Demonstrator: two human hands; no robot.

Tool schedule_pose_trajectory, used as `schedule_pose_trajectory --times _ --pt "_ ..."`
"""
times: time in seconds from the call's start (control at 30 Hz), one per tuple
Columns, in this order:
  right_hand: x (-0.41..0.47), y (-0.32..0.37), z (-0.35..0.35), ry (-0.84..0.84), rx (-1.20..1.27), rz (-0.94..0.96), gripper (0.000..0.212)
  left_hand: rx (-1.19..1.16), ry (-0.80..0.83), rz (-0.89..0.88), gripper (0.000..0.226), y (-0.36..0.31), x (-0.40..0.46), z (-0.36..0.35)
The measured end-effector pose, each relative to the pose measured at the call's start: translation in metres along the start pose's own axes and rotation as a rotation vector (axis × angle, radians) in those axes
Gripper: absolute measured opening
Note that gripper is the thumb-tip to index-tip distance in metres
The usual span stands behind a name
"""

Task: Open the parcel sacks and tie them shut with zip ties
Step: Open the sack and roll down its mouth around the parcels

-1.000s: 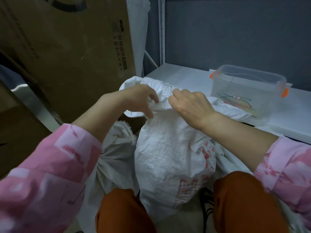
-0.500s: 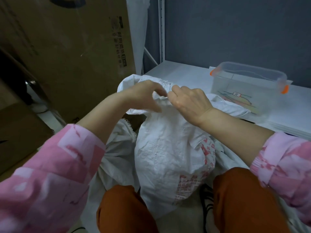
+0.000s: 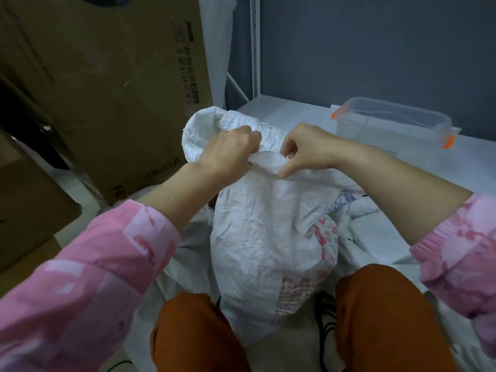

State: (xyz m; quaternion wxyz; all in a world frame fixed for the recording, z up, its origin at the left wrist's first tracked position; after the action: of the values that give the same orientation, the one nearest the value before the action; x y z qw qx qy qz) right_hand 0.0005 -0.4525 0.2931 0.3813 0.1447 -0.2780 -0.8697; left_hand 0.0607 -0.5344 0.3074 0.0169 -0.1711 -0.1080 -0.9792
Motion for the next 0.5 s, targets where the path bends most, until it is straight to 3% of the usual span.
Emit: schedule_pose_trajectory --times 0.1,0.17,0.27,0.33,0.4,0.5 --pt "-0.001 0.004 -0.010 -0.079 -0.112 0.041 0.022 0.027 -0.057 0.027 0.017 0.003 -0.006 -0.001" --pt "-0.006 0.015 -0.015 -0.159 -0.310 0.135 0.012 0.000 0.065 0.056 0.026 0.008 -0.005 -0.011" --pt "-0.016 0.036 -0.034 -0.227 -0.625 0.309 0.027 -0.114 0.301 0.026 0.056 0.004 -0.003 -0.017" --pt "-0.026 0.050 -0.044 -0.333 -0.714 0.460 0.036 -0.150 0.311 -0.001 0.047 -0.001 0.000 -0.011" --pt "-0.028 0.054 -0.045 -0.362 -0.679 0.464 0.028 -0.140 0.301 -0.003 0.027 -0.004 0.000 -0.012" --pt "-0.016 0.035 -0.045 -0.139 -0.305 0.342 0.010 -0.045 0.219 -0.023 0.020 -0.005 -0.004 -0.014"
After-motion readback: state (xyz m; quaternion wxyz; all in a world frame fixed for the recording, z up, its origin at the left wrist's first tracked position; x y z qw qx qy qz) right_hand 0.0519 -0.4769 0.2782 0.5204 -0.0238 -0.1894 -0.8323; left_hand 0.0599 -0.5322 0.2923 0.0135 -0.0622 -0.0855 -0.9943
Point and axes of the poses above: each hand's wrist, its own x-axis towards the middle knuckle, its own z-axis out of the back of the hand, y = z × x, the point moved 10 cm from there along x, towards the middle knuckle, and after that the axes turned 14 degrees about x, right-handed, at the moved point
